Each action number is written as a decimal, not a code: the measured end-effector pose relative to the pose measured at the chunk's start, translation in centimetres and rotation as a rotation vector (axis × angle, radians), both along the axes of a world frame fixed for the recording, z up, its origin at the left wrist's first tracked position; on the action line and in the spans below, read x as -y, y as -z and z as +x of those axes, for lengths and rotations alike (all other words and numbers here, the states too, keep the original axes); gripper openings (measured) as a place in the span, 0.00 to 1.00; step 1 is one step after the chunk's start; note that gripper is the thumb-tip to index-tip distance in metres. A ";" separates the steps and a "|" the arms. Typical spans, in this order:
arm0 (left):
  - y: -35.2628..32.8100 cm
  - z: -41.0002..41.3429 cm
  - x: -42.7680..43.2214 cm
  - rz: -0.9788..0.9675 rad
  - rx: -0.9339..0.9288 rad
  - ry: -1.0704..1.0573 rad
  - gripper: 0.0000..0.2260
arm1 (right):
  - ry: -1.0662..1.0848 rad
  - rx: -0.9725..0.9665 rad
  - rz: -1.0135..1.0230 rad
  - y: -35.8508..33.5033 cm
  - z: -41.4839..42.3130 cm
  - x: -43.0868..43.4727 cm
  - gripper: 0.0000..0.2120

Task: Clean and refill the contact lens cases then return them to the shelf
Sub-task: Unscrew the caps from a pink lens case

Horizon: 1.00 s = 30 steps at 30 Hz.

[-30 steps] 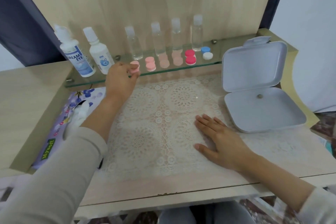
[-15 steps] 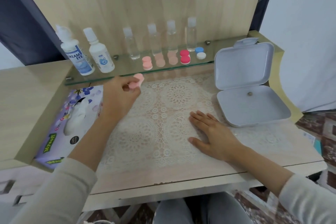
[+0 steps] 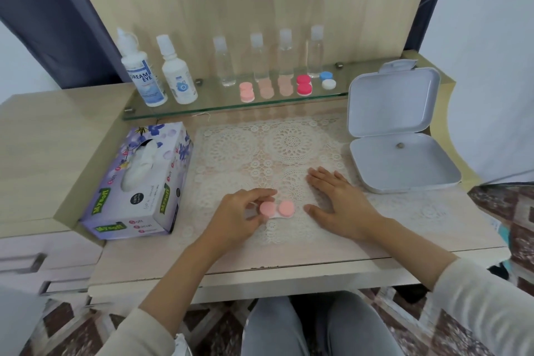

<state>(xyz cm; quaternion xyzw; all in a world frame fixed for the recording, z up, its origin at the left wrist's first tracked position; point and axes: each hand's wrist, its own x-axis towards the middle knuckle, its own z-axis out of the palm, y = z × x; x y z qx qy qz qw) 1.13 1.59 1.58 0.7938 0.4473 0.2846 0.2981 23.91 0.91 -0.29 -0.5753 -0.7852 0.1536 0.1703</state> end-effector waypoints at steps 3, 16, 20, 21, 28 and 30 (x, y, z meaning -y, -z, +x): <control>0.5 -0.1 0.1 0.010 0.008 -0.007 0.24 | 0.016 -0.036 0.002 -0.1 -0.5 0.2 0.35; 1.1 0.1 0.5 0.053 -0.005 -0.061 0.17 | 0.052 -0.175 0.087 -1.2 -4.0 1.6 0.23; 1.2 0.4 0.5 0.051 -0.058 -0.053 0.16 | 0.045 -0.187 0.089 -0.9 -4.3 1.9 0.11; 1.2 0.5 0.6 0.051 -0.080 -0.050 0.16 | 0.040 -0.201 0.085 -0.9 -4.4 2.0 0.10; 2.2 0.8 1.2 0.175 -0.154 -0.077 0.13 | -0.016 -0.223 0.089 -0.7 -4.4 2.1 0.09; 2.6 1.2 1.5 0.234 -0.166 -0.119 0.13 | -0.016 -0.225 0.087 -0.6 -4.4 2.1 0.08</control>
